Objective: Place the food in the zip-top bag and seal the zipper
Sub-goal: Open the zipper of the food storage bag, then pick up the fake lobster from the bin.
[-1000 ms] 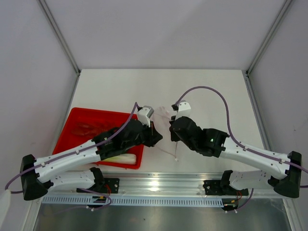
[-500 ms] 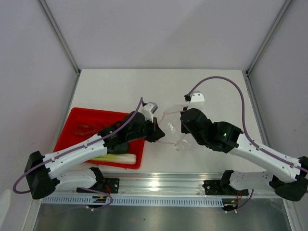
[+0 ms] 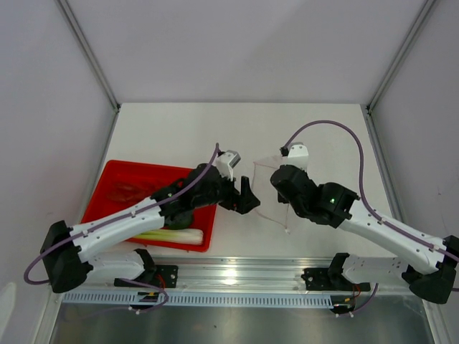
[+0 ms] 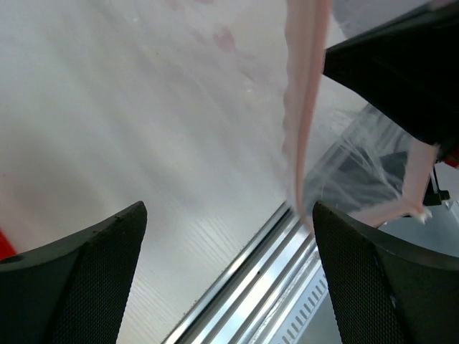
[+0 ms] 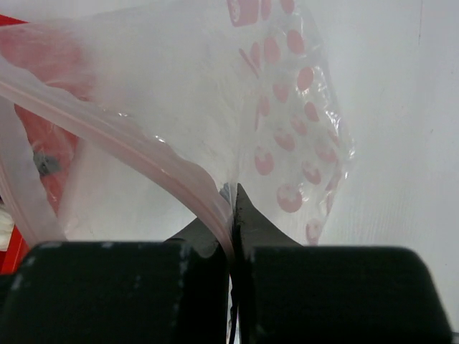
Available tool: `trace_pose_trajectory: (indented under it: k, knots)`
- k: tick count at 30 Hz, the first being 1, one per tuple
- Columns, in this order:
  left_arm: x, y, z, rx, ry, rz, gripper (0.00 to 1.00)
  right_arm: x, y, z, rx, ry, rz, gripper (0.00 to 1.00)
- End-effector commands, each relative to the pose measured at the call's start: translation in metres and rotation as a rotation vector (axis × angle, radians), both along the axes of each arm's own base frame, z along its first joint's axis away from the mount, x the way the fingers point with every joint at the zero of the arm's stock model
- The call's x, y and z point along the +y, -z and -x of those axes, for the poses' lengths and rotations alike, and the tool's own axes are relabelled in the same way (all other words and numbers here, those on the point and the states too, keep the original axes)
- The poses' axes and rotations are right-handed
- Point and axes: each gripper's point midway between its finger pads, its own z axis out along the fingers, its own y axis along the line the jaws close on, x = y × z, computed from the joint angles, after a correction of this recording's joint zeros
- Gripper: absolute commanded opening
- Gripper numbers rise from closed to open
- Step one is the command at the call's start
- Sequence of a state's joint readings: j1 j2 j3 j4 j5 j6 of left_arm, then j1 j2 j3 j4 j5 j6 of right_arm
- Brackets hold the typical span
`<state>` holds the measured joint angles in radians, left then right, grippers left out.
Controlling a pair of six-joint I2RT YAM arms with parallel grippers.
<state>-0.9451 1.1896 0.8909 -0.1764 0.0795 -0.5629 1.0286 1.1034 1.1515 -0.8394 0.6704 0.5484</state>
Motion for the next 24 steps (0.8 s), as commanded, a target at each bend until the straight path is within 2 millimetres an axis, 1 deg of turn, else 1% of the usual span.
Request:
trace_pose_trajectory:
  k: [1, 2, 3, 5, 6, 7, 8, 9, 10, 11, 12, 13, 14, 15, 16, 17, 18, 19, 20, 21, 22, 23, 24]
  knots:
    - [0.018, -0.045, -0.008, -0.155, -0.049, 0.078, 0.99, 0.002, -0.009, -0.007, -0.016, 0.0, -0.07, 0.0]
    - [0.025, -0.049, -0.012, -0.18, -0.087, 0.071, 0.99, 0.0, -0.008, -0.01, -0.012, 0.005, -0.064, 0.0]
    - [0.035, -0.057, -0.01, -0.198, -0.109, 0.081, 0.99, 0.0, -0.007, -0.011, -0.011, -0.002, -0.055, 0.0]
    - [0.051, -0.06, -0.013, -0.201, -0.185, 0.083, 0.99, -0.002, -0.006, -0.015, -0.01, 0.003, -0.053, 0.0]
    - [0.069, -0.064, -0.021, -0.218, -0.295, 0.083, 0.99, -0.002, -0.005, -0.015, -0.004, -0.013, -0.049, 0.0]
    - [0.084, -0.052, -0.023, -0.187, -0.359, 0.037, 0.99, -0.001, -0.005, -0.016, -0.004, -0.02, -0.058, 0.0]
    - [0.094, -0.053, -0.027, -0.141, -0.45, 0.053, 1.0, -0.002, -0.007, -0.017, -0.004, -0.021, -0.066, 0.0]
    - [0.114, -0.05, -0.037, -0.133, -0.565, 0.027, 0.99, -0.004, -0.004, -0.019, 0.002, -0.017, -0.064, 0.0]
    - [0.128, -0.033, -0.036, -0.084, -0.618, -0.032, 1.0, -0.002, -0.003, -0.019, 0.008, -0.036, -0.073, 0.0]
    - [0.134, -0.031, -0.038, -0.031, -0.678, -0.011, 1.0, -0.002, -0.002, -0.02, 0.012, -0.038, -0.074, 0.0]
    - [0.146, -0.027, -0.045, -0.002, -0.739, -0.019, 0.99, -0.003, 0.001, -0.021, 0.018, -0.037, -0.071, 0.0]
    - [0.149, -0.021, -0.046, 0.045, -0.757, -0.016, 0.99, -0.002, 0.001, -0.022, 0.014, -0.045, -0.069, 0.0]
    - [0.156, -0.009, -0.045, 0.11, -0.806, -0.02, 0.99, -0.002, 0.001, -0.022, 0.015, -0.047, -0.068, 0.0]
    - [0.169, -0.002, -0.052, 0.142, -0.865, -0.02, 1.0, -0.002, 0.002, -0.022, 0.018, -0.048, -0.062, 0.02]
    - [0.174, 0.007, -0.053, 0.172, -0.895, -0.022, 0.99, -0.003, 0.003, -0.023, 0.019, -0.046, -0.06, 0.07]
    - [0.175, 0.01, -0.053, 0.206, -0.898, -0.002, 1.0, -0.002, 0.003, -0.022, 0.022, -0.052, -0.061, 0.07]
    - [0.184, 0.011, -0.06, 0.211, -0.936, 0.017, 0.99, -0.003, 0.003, -0.022, 0.023, -0.053, -0.058, 0.06]
    - [0.189, 0.019, -0.06, 0.225, -0.959, 0.013, 0.99, -0.003, 0.001, -0.022, 0.019, -0.052, -0.063, 0.03]
    - [0.193, 0.02, -0.063, 0.227, -0.982, 0.022, 0.99, -0.004, 0.001, -0.022, 0.018, -0.052, -0.064, 0.01]
    - [0.204, 0.022, -0.066, 0.236, -1.025, 0.032, 1.0, -0.004, 0.0, -0.021, 0.015, -0.052, -0.067, 0.01]
    - [0.21, 0.029, -0.065, 0.255, -1.054, 0.029, 0.99, -0.004, -0.002, -0.021, 0.01, -0.054, -0.074, 0.0]
    - [0.213, 0.031, -0.065, 0.281, -1.085, 0.055, 0.99, -0.005, -0.003, -0.021, 0.007, -0.051, -0.077, 0.0]
    - [0.219, 0.033, -0.065, 0.296, -1.121, 0.07, 0.99, -0.006, -0.004, -0.021, 0.006, -0.054, -0.076, 0.0]
